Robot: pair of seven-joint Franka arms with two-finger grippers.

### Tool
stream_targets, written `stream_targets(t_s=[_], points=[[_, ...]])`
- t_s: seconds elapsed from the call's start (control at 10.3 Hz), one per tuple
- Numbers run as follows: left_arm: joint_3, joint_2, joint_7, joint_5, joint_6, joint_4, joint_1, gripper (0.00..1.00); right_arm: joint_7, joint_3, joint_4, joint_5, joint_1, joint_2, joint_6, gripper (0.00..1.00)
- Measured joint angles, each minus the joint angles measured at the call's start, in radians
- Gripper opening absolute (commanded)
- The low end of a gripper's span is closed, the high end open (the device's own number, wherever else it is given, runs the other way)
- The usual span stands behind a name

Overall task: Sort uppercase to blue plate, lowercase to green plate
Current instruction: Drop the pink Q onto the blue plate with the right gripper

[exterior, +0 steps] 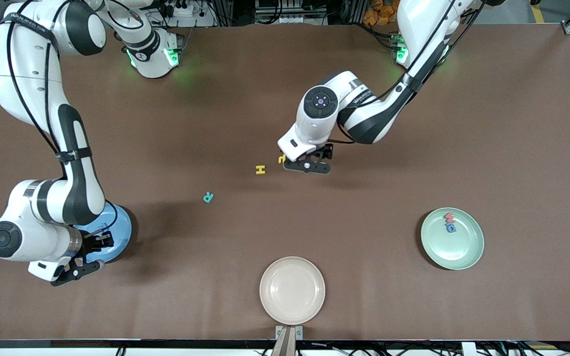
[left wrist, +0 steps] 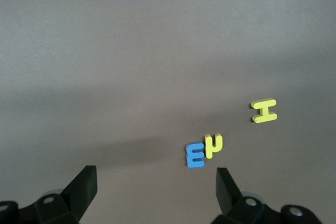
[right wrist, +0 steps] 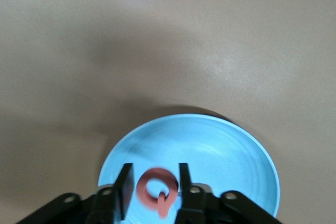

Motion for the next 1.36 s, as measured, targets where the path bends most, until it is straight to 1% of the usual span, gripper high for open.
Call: stream_targets(t_s=[0.29,0.48,0.68,1.07,1.16,1.36], points=[[0.007,0.012,-0.001,0.0,0.005,0.003,0.003,1.0,-0.006,0.01,-0.009,0.0,0.002,0.002,-0.004,1.0],[0.006,0.041,-0.001,0.0,0.052,0.002,-0.024,1.0,-0.006,0.013,-0.009,0.0,0.004,0.002,-0.004,1.0],[0.006,0.069,-0.007,0.003,0.08,0.002,-0.059,0.97,0.004,0.017,-0.009,0.001,0.007,0.002,-0.007,1.0],[0.006,0.13,-0.033,0.081,0.08,-0.012,-0.084,0.89,0.124,0.02,-0.012,0.001,0.055,0.001,-0.052,1.0],[0.006,0.134,-0.033,0.1,0.08,-0.018,-0.086,0.89,0.138,0.024,-0.021,0.001,0.06,-0.003,-0.052,1.0],[0.005,0.144,-0.037,0.2,0.081,-0.024,-0.089,0.89,0.179,0.034,-0.064,0.001,0.06,-0.031,-0.042,1.0]])
